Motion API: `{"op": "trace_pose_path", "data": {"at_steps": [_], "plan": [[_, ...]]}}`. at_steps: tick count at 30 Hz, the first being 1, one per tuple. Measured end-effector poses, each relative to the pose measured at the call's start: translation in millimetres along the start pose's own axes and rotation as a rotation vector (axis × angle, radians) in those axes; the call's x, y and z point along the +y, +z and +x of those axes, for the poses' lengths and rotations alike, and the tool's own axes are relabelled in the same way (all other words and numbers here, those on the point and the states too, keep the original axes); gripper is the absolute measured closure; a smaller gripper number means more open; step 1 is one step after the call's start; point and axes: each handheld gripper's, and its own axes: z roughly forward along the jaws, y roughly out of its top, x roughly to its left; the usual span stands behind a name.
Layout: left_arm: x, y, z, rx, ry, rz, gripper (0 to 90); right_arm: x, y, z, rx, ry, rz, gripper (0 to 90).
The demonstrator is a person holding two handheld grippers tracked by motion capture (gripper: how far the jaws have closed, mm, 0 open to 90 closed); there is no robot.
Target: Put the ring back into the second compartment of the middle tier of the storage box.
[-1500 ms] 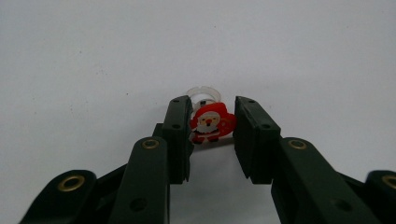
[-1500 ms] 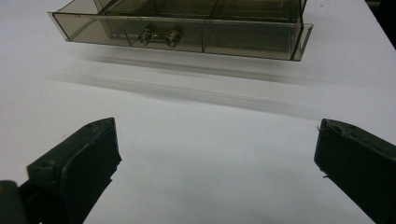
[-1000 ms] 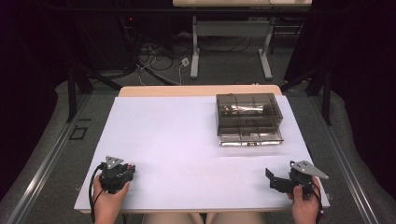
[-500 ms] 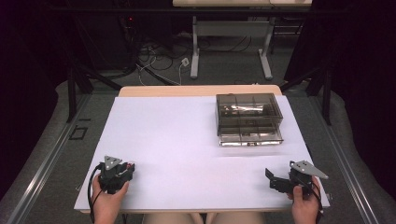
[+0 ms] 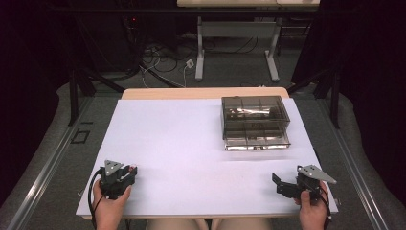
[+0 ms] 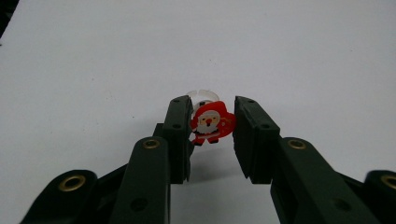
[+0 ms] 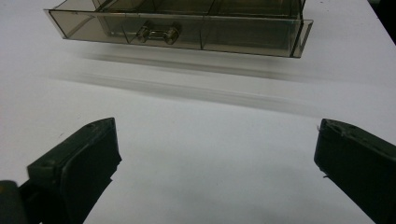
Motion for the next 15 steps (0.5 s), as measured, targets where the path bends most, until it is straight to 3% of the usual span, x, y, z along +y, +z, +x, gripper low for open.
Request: {"op": "trace_pose_path", "data": {"at_steps": [3, 15], "plan": [[0.1, -1.0, 0.6, -0.001, -0.006, -0.01, 67.5, -0.5, 1.9, -0.9, 0.002, -0.006, -0.022, 0.0], [1.1, -6.4, 0.9, -0.009, -0.016, -0.053, 67.5, -0.8, 2.2, -0.4, -0.002, 0.001, -0.017, 0.0]]}}
